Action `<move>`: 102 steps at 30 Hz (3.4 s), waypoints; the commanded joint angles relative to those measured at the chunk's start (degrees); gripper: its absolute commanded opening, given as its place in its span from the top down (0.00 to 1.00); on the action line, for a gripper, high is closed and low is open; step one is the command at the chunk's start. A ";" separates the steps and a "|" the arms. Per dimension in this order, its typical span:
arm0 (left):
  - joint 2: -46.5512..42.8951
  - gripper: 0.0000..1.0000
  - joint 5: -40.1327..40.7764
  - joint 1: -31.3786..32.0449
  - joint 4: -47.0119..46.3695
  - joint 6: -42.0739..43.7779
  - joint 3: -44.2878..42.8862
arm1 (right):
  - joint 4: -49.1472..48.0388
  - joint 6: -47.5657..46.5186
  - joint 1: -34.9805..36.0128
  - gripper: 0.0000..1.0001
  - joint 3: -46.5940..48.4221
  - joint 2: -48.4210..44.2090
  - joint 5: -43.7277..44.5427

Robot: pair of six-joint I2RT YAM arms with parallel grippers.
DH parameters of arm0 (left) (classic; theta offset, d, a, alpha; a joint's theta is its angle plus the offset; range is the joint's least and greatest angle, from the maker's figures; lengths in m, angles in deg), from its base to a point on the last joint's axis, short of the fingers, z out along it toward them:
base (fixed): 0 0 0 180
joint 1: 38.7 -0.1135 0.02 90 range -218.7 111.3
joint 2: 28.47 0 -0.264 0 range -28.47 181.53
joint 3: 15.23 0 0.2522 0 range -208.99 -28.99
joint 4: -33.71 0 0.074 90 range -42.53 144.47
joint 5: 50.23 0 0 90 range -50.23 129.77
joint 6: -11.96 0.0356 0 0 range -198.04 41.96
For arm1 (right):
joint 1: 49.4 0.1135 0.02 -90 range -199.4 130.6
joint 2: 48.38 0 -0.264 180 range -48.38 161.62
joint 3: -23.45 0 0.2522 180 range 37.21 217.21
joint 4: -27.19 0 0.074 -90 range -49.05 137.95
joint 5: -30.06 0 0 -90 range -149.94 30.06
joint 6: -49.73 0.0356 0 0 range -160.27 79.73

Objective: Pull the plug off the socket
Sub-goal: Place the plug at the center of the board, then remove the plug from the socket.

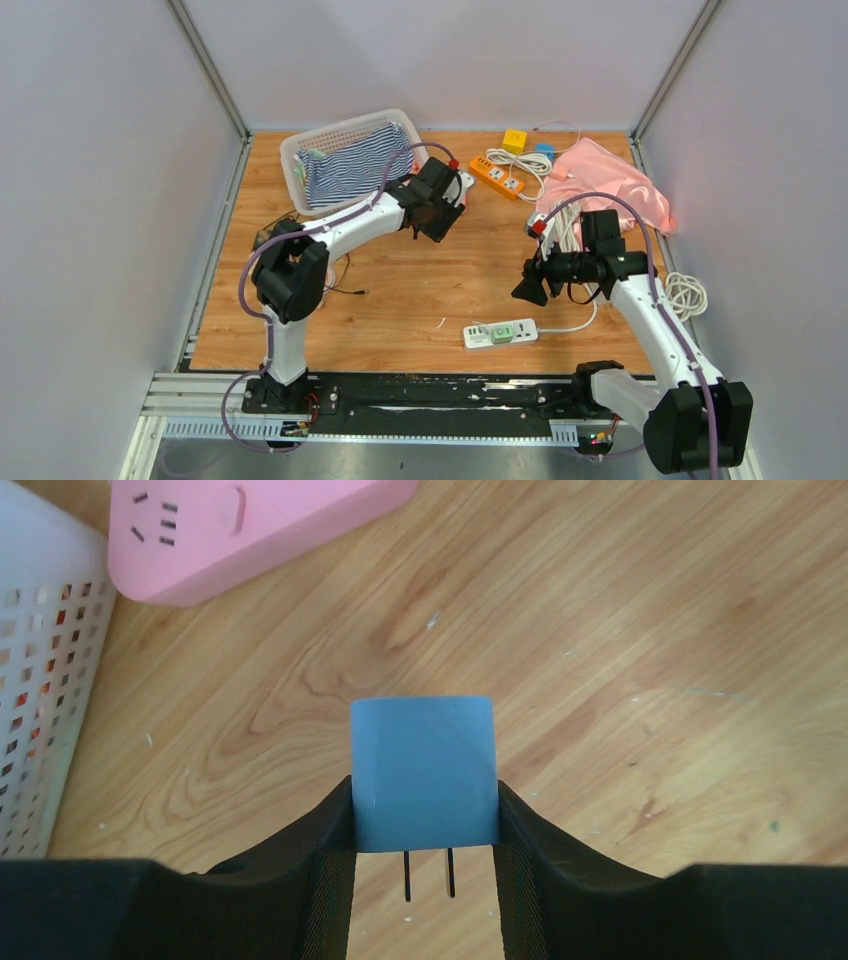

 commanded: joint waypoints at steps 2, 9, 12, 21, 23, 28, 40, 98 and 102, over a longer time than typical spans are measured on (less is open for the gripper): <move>4.44 0.84 6.70 -0.13 10.47 3.48 -7.12 | -0.20 -0.58 -0.51 0.37 -0.94 -1.09 0.91; 10.77 0.78 11.96 -0.04 13.62 8.62 -12.24 | -0.19 -0.72 -0.52 0.37 -0.94 -0.90 1.24; 13.31 0.78 11.99 -0.04 14.87 9.70 -14.57 | -0.19 -0.74 -0.52 0.37 -1.05 -0.91 1.35; 17.64 0.74 12.91 -0.04 15.46 12.61 -17.44 | -0.28 -0.70 -0.52 0.37 -1.12 -0.80 1.53; 18.08 0.72 13.24 -0.05 15.39 12.81 -17.77 | -0.28 -0.78 -0.52 0.37 -1.12 -0.72 1.53; 20.03 0.66 14.95 -0.05 15.32 13.35 -19.38 | -0.28 -0.91 -0.52 0.37 -1.25 -0.62 1.53; 21.29 0.36 18.50 -0.04 15.11 12.74 -20.48 | -0.28 -0.92 -0.52 0.37 -1.30 -0.80 1.09; -45.05 0.32 -16.22 11.98 -49.20 3.72 48.68 | 8.17 -16.89 -0.52 0.36 -1.69 -3.11 -8.96; -50.37 0.31 -18.39 13.60 -66.91 4.68 60.70 | 10.80 -21.07 -0.52 0.35 -1.69 -3.04 -11.24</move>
